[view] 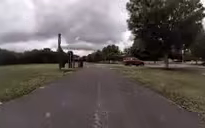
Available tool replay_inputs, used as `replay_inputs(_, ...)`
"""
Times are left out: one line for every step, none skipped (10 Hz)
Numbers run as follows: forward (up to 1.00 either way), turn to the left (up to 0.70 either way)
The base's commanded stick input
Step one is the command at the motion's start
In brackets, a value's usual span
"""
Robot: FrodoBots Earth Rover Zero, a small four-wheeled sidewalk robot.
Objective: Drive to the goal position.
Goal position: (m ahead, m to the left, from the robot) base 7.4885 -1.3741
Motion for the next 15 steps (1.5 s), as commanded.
replay_inputs(0.7, 0.0)
replay_inputs(0.7, 0.0)
replay_inputs(0.7, 0.0)
replay_inputs(0.7, 0.0)
replay_inputs(0.7, 0.0)
replay_inputs(0.7, 0.0)
replay_inputs(0.7, 0.0)
replay_inputs(0.7, 0.0)
replay_inputs(0.7, 0.0)
replay_inputs(0.7, 0.0)
replay_inputs(0.7, 0.0)
replay_inputs(0.7, 0.0)
replay_inputs(0.7, 0.0)
replay_inputs(0.7, 0.0)
replay_inputs(0.7, 0.0)
